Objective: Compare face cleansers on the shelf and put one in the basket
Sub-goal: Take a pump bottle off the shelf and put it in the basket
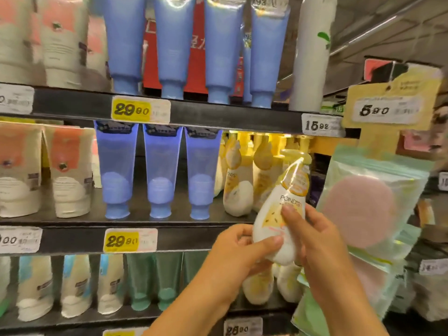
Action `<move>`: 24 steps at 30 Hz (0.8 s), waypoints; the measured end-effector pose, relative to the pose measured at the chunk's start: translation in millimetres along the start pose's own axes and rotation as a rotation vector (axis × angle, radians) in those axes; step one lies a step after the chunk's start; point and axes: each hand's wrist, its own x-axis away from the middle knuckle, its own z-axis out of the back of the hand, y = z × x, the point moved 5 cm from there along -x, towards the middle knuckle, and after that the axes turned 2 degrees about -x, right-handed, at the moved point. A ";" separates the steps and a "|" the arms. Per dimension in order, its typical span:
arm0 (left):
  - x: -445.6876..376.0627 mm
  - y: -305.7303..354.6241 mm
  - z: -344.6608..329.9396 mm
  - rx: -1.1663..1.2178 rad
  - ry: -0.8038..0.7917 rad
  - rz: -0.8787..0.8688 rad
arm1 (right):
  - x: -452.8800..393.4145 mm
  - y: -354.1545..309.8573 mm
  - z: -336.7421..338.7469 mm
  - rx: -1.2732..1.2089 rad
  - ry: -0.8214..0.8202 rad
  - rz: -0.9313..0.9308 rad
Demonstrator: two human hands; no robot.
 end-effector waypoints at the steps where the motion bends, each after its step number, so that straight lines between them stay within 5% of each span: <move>1: -7.1 1.2 -2.6 -0.013 0.006 -0.008 | -6.1 -2.7 3.0 0.019 -0.004 0.012; 8: -44.9 8.3 -13.1 -0.201 0.093 -0.150 | -35.6 -4.2 22.9 0.078 0.046 0.122; 15: -69.0 9.8 -18.4 -0.294 0.017 -0.181 | -47.3 -2.8 29.6 0.126 0.177 0.259; 24: -82.6 13.1 -15.4 -0.371 0.064 -0.258 | -63.9 -5.4 35.1 0.430 0.333 0.354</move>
